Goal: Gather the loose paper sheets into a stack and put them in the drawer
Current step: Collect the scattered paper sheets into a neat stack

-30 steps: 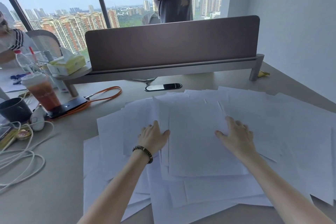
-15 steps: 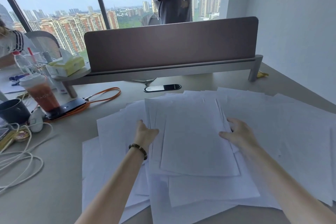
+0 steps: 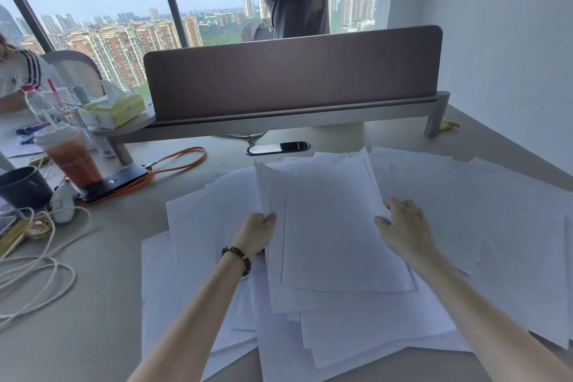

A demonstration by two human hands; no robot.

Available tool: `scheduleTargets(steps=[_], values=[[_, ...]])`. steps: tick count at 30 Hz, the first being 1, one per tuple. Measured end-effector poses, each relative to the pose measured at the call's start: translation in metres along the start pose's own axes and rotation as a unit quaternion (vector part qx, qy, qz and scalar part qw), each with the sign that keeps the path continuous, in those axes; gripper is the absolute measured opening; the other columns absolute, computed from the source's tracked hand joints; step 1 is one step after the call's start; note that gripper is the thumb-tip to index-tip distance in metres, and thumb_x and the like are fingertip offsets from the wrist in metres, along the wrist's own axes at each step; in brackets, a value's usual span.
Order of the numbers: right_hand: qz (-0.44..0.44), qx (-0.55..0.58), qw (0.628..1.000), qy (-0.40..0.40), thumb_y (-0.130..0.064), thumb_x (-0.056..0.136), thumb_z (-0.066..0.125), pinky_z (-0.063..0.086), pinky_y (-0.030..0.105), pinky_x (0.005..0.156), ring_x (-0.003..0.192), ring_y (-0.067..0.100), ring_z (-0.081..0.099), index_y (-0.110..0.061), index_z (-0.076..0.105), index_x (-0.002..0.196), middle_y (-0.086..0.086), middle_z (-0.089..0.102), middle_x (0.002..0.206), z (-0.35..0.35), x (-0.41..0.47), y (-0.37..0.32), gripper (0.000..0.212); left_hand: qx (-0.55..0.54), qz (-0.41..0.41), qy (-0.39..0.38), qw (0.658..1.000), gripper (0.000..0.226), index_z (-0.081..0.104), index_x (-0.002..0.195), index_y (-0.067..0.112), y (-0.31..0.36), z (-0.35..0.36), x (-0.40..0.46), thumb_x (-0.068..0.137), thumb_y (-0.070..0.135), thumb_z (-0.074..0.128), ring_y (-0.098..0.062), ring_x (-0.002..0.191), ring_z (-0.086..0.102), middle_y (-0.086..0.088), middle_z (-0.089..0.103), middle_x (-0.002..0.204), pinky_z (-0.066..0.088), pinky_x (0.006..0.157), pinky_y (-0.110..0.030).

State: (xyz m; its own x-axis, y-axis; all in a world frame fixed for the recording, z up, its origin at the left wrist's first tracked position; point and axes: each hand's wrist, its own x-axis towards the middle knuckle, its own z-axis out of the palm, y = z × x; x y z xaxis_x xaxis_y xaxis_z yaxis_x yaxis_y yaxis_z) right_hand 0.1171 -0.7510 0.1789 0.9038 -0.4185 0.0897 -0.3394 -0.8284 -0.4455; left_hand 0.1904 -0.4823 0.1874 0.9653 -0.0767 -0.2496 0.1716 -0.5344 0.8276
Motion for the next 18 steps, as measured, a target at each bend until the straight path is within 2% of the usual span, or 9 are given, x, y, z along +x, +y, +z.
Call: scheduleTargets(steps=[2, 6, 9, 10, 11, 12, 14, 16, 18], values=[[0.009, 0.034, 0.999, -0.015, -0.023, 0.096, 0.054, 0.037, 0.036, 0.081, 0.113, 0.038, 0.053, -0.007, 0.053, 0.126, 0.019, 0.054, 0.124, 0.0, 0.0, -0.002, 0.034, 0.014, 0.002, -0.007, 1.0, 0.034, 0.035, 0.073, 0.015, 0.001, 0.002, 0.001, 0.104, 0.028, 0.039, -0.016, 0.053, 0.026, 0.0, 0.027, 0.062, 0.021, 0.052, -0.028], [0.058, 0.166, 0.984, -0.011, -0.024, 0.088, 0.064, 0.033, 0.031, 0.076, 0.109, 0.034, 0.054, -0.011, 0.059, 0.108, 0.015, 0.06, 0.112, -0.002, 0.003, -0.002, 0.024, -0.04, -0.016, -0.023, 0.999, 0.025, 0.044, 0.088, 0.012, -0.001, 0.009, 0.001, 0.103, 0.032, 0.041, -0.017, 0.061, 0.033, -0.001, 0.032, 0.069, 0.032, 0.066, -0.031], [0.096, 0.223, 0.97, -0.006, -0.023, 0.085, 0.069, 0.036, 0.03, 0.078, 0.113, 0.031, 0.054, -0.013, 0.06, 0.116, 0.009, 0.057, 0.112, -0.008, 0.0, -0.002, 0.034, -0.053, -0.022, -0.039, 0.998, 0.026, 0.048, 0.095, 0.01, -0.003, 0.009, -0.001, 0.101, 0.036, 0.047, -0.019, 0.066, 0.043, -0.005, 0.043, 0.078, 0.036, 0.073, -0.031], [0.105, 0.243, 0.964, -0.003, -0.021, 0.084, 0.071, 0.04, 0.03, 0.079, 0.111, 0.03, 0.056, -0.012, 0.059, 0.122, 0.009, 0.058, 0.115, -0.009, 0.0, -0.001, 0.041, -0.055, -0.021, -0.045, 0.997, 0.036, 0.051, 0.106, 0.006, -0.004, 0.009, 0.0, 0.097, 0.04, 0.052, -0.022, 0.078, 0.055, -0.009, 0.053, 0.091, 0.043, 0.081, -0.033], [0.114, 0.266, 0.957, -0.006, -0.019, 0.082, 0.074, 0.045, 0.033, 0.082, 0.109, 0.031, 0.059, -0.011, 0.057, 0.129, 0.011, 0.061, 0.12, -0.011, 0.0, -0.001, 0.05, -0.059, -0.02, -0.049, 0.997, 0.055, 0.051, 0.12, 0.002, -0.004, 0.008, 0.001, 0.09, 0.047, 0.06, -0.026, 0.098, 0.062, -0.011, 0.06, 0.111, 0.047, 0.097, -0.039], [0.124, 0.291, 0.948, -0.011, -0.018, 0.081, 0.076, 0.05, 0.038, 0.088, 0.112, 0.032, 0.061, -0.011, 0.051, 0.137, 0.013, 0.06, 0.128, -0.013, 0.0, 0.0, 0.062, -0.068, -0.02, -0.055, 0.996, 0.072, 0.049, 0.13, 0.002, -0.005, 0.008, 0.002, 0.08, 0.051, 0.067, -0.025, 0.11, 0.061, -0.009, 0.061, 0.124, 0.044, 0.106, -0.046], [0.146, 0.311, 0.939, -0.035, -0.022, 0.076, 0.081, 0.049, 0.045, 0.102, 0.122, 0.034, 0.059, -0.009, 0.043, 0.146, 0.015, 0.054, 0.142, -0.015, 0.001, 0.0, 0.081, -0.078, -0.009, -0.063, 0.995, 0.082, 0.046, 0.136, 0.005, -0.005, 0.01, 0.004, 0.07, 0.044, 0.075, -0.02, 0.115, 0.058, -0.004, 0.059, 0.132, 0.046, 0.106, -0.046], [0.145, 0.311, 0.936, -0.072, -0.032, 0.067, 0.081, 0.051, 0.049, 0.101, 0.113, 0.034, 0.065, -0.008, 0.06, 0.13, 0.015, 0.064, 0.131, -0.01, 0.007, 0.003, 0.071, -0.086, -0.003, -0.054, 0.995, 0.057, 0.045, 0.131, 0.009, 0.002, 0.013, -0.003, 0.082, 0.023, 0.071, -0.019, 0.113, 0.054, -0.001, 0.057, 0.13, 0.045, 0.097, -0.031], [0.125, 0.32, 0.934, -0.101, -0.022, 0.079, 0.075, 0.054, 0.048, 0.097, 0.1, 0.033, 0.07, -0.006, 0.069, 0.112, 0.016, 0.073, 0.113, -0.012, 0.006, -0.001, 0.037, -0.088, 0.004, -0.05, 0.995, 0.029, 0.051, 0.116, 0.011, 0.004, 0.017, -0.004, 0.09, 0.004, 0.058, -0.022, 0.106, 0.058, -0.005, 0.062, 0.119, 0.049, 0.089, -0.029]])
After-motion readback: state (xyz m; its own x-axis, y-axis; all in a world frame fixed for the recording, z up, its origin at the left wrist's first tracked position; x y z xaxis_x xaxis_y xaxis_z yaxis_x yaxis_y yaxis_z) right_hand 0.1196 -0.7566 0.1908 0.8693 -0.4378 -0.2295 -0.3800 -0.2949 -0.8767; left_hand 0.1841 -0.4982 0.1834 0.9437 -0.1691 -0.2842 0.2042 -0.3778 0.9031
